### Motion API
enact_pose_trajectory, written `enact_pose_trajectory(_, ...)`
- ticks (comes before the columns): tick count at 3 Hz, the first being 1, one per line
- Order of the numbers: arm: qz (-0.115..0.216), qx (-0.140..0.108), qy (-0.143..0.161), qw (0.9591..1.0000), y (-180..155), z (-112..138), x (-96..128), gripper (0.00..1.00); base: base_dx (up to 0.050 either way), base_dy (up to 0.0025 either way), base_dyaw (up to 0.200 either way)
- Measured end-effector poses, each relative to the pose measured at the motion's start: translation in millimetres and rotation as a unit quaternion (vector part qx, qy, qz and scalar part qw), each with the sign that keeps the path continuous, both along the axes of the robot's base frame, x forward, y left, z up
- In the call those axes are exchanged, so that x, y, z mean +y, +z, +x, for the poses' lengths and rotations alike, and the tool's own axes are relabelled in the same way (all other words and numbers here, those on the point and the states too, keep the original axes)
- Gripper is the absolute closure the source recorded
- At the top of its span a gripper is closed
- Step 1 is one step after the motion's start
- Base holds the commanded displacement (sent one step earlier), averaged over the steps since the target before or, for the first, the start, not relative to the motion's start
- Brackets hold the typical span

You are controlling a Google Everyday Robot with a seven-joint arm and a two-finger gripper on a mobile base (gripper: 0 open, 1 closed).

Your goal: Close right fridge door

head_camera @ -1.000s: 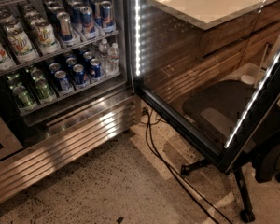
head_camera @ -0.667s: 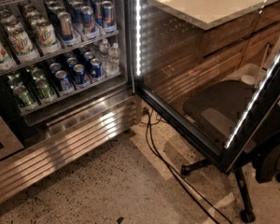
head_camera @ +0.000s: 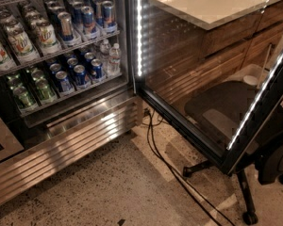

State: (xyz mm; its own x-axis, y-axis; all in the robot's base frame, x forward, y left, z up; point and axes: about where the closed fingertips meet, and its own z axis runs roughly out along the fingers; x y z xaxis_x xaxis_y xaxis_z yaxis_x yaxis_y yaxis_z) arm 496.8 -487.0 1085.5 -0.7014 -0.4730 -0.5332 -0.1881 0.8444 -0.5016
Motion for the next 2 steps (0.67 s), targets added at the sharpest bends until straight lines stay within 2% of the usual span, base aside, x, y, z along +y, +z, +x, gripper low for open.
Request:
enact_pose_trajectory(1, 0.024, -0.011, 0.004, 0.9996, -9.2, 23.3, 2.4, 0.0, 0.0, 0.0, 0.0)
enact_pose_trajectory(2, 0.024, -0.011, 0.004, 0.9996, -9.2, 23.3, 2.3, 0.0, 0.0, 0.0, 0.0)
